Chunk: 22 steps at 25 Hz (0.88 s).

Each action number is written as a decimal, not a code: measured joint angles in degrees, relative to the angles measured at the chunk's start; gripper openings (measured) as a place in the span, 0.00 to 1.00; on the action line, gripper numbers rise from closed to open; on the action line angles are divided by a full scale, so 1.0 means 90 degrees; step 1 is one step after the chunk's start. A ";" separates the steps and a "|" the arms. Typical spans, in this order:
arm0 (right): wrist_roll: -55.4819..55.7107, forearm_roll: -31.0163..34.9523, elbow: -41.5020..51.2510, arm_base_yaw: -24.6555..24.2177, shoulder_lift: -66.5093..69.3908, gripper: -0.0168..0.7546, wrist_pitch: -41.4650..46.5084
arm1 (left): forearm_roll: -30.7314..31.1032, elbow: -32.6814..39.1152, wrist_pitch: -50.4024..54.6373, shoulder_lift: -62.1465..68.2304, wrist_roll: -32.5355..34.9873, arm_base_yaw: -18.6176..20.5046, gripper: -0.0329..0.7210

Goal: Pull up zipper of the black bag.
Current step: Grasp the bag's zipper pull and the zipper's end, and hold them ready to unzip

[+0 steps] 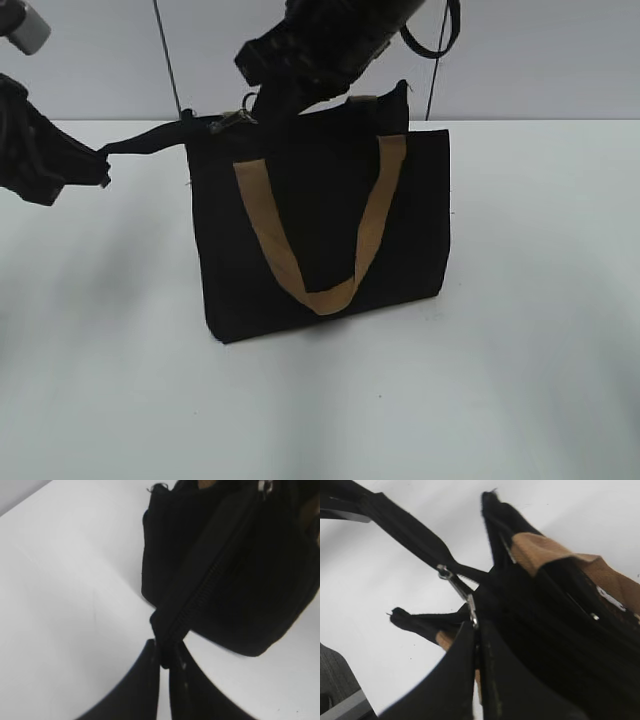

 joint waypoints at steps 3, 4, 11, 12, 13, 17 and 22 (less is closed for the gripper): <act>0.0000 0.0439 0.0000 -0.0156 0.0000 0.02 0.0051 | 0.0019 0.0000 -0.0006 0.0006 -0.0018 -0.0001 0.07; 0.0000 0.0561 0.0000 -0.0179 0.0000 0.02 0.0051 | 0.0021 0.0000 -0.0006 0.0006 -0.0018 -0.0001 0.07; -0.0105 0.0705 0.0000 -0.0428 0.0000 0.02 0.0205 | 0.0033 0.0000 -0.0006 0.0012 -0.0018 -0.0001 0.07; -0.0105 0.0719 0.0000 -0.0515 0.0000 0.02 0.0270 | 0.0047 0.0000 -0.0006 0.0012 -0.0018 -0.0001 0.07; -0.0117 0.0725 0.0000 -0.0597 0.0000 0.02 0.0339 | 0.0064 0.0000 -0.0006 0.0012 -0.0018 -0.0001 0.07; -0.0122 0.0749 0.0000 -0.0980 0.0000 0.02 0.0606 | 0.0142 0.0000 0.0001 0.0012 -0.0116 -0.0018 0.07; -0.0146 0.0692 0.0000 -0.1409 0.0000 0.02 0.0782 | 0.0278 0.0000 -0.0005 0.0012 -0.0195 -0.0018 0.07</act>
